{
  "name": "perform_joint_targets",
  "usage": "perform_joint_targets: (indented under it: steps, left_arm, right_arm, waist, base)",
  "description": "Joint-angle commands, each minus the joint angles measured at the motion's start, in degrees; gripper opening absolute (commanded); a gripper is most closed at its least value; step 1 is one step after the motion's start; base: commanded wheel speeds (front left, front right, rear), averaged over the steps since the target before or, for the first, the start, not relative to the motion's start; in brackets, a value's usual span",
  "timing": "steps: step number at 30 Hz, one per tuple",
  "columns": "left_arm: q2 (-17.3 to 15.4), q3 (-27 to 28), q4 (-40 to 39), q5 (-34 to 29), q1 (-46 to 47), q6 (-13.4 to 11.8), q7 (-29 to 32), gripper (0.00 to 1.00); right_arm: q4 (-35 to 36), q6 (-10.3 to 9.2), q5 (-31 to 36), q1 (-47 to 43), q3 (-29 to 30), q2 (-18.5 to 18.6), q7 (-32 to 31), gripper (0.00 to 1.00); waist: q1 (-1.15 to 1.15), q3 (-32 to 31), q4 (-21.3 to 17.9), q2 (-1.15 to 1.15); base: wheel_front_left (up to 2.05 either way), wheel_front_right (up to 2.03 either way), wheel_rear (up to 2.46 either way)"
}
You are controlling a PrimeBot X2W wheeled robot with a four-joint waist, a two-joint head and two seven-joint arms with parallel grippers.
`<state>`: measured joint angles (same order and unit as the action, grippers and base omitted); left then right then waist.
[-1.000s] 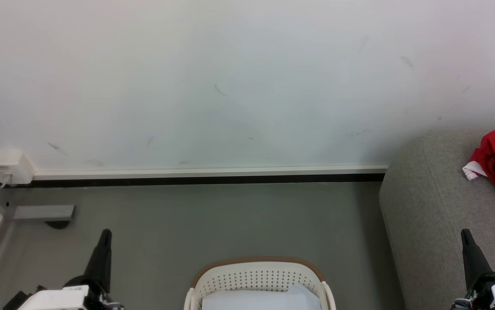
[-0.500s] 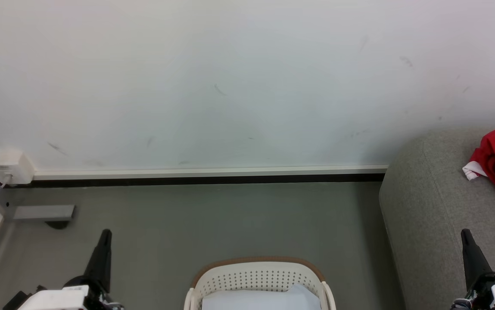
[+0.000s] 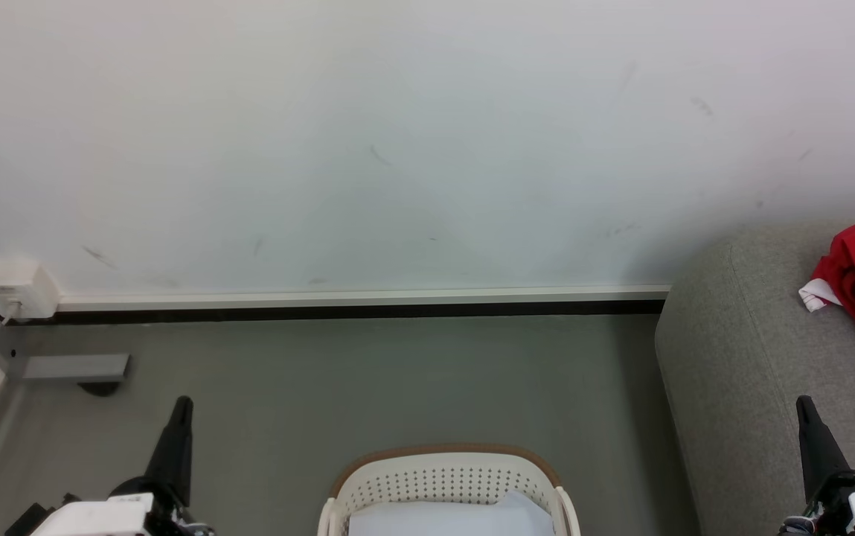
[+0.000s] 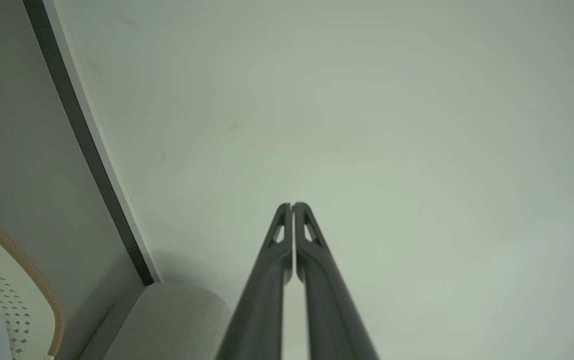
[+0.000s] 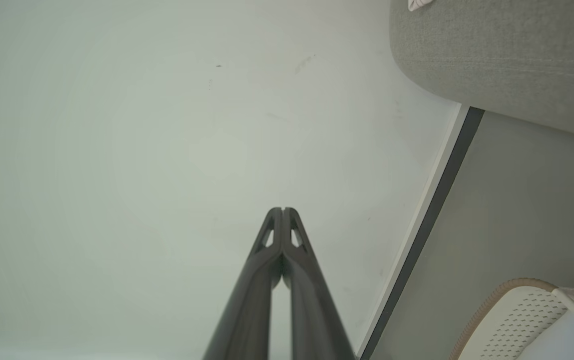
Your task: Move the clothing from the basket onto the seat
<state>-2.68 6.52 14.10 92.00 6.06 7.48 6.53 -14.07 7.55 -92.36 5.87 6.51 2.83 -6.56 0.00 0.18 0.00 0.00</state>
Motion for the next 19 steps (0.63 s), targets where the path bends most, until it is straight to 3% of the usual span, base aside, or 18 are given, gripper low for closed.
perform_joint_targets:
  steps: [1, 19]
  left_arm:
    - [-0.38, 0.15, -0.15, 0.77, 0.43, 0.13, 0.23, 0.0]
    - [-0.38, 0.14, -0.15, 0.77, 0.43, 0.13, 0.22, 0.0]
  right_arm:
    - [0.22, -0.12, -0.11, 0.69, 0.2, 0.07, -0.15, 0.0]
    - [0.22, -0.12, -0.11, 0.69, 0.19, 0.07, -0.14, 0.0]
  waist:
    - [0.0, 0.0, 0.0, 0.0]
    - [0.0, 0.0, 0.0, 0.0]
  base:
    - [0.0, 0.0, 0.0]
    - [0.0, 0.0, 0.0]
